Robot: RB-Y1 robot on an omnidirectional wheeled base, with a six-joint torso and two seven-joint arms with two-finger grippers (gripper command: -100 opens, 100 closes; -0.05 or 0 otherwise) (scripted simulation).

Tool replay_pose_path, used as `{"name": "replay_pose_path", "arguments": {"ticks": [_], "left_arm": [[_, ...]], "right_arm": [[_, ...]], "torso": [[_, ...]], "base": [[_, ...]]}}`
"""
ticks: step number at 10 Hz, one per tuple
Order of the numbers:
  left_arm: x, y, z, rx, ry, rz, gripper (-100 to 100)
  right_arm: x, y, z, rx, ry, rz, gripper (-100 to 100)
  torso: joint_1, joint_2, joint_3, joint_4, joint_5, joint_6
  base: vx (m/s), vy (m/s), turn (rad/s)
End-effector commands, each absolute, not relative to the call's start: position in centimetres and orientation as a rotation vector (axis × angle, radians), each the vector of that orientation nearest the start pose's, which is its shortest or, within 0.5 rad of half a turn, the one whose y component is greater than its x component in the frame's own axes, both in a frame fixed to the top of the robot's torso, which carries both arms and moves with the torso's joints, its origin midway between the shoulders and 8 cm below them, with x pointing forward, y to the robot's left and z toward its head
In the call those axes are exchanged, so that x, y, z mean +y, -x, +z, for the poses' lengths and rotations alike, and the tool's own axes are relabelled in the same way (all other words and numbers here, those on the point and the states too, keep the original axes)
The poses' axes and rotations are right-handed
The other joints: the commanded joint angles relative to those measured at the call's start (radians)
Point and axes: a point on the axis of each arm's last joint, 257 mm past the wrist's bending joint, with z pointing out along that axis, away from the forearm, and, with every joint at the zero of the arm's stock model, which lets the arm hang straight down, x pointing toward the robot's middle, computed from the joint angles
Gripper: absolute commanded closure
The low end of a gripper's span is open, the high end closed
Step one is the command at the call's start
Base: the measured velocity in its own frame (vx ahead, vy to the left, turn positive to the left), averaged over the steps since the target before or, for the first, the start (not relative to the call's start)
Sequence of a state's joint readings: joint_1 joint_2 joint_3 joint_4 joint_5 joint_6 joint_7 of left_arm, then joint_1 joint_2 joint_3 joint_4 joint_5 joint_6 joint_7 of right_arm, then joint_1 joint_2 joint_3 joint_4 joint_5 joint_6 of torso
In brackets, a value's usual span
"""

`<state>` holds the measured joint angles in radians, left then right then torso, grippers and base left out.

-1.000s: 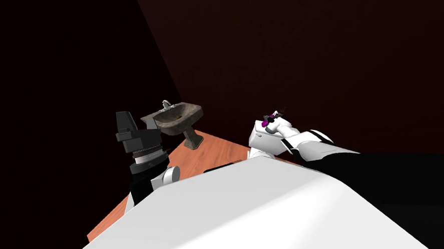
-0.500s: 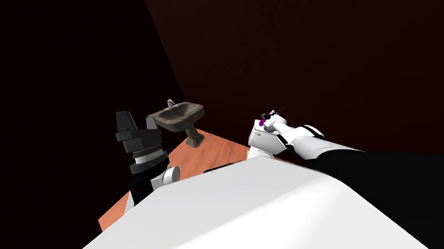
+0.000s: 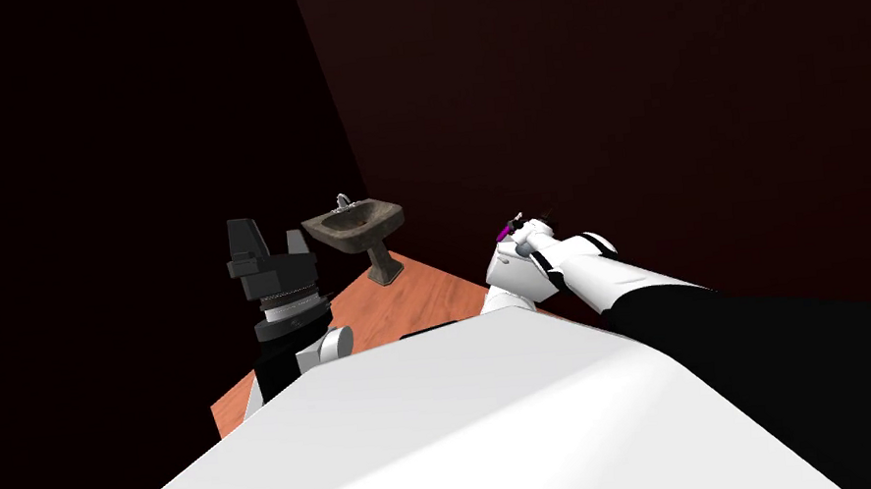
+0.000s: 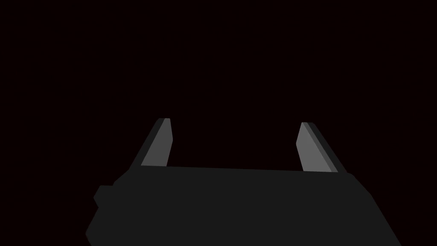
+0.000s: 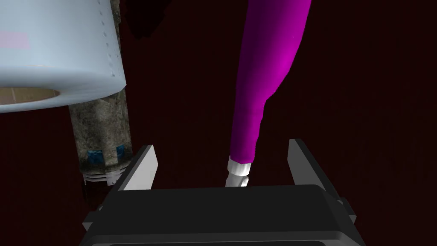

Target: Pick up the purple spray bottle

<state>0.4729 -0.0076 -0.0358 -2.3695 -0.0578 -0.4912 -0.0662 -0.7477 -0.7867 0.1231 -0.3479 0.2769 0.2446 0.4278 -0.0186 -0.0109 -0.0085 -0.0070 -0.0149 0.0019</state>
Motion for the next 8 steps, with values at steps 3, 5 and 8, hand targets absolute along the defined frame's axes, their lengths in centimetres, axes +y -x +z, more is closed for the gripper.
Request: {"name": "replay_pose_path", "arguments": {"ticks": [3, 5, 8], "left_arm": [[25.52, -32.9, 6.99, 0.577, 0.524, -1.269, 0], [25.52, -32.9, 6.99, 0.577, 0.524, -1.269, 0], [25.52, -32.91, 6.99, 0.577, 0.524, -1.269, 0]], "right_arm": [[-68.15, -57.27, -20.98, 1.829, -0.735, -0.477, 100], [-67.78, -57.59, -20.93, 1.827, -0.73, -0.468, 100], [-67.98, -57.39, -21.0, 1.828, -0.734, -0.472, 0]], "torso": [[0.0, -0.001, -0.001, 0.0, 0.0, 0.0], [-0.003, 0.002, 0.001, 0.0, 0.0, 0.005], [-0.002, 0.001, 0.001, 0.0, 0.0, 0.002]], "base": [[0.012, 0.003, 0.011], [0.003, 0.003, -0.002], [0.0, 0.0, 0.0]]}}
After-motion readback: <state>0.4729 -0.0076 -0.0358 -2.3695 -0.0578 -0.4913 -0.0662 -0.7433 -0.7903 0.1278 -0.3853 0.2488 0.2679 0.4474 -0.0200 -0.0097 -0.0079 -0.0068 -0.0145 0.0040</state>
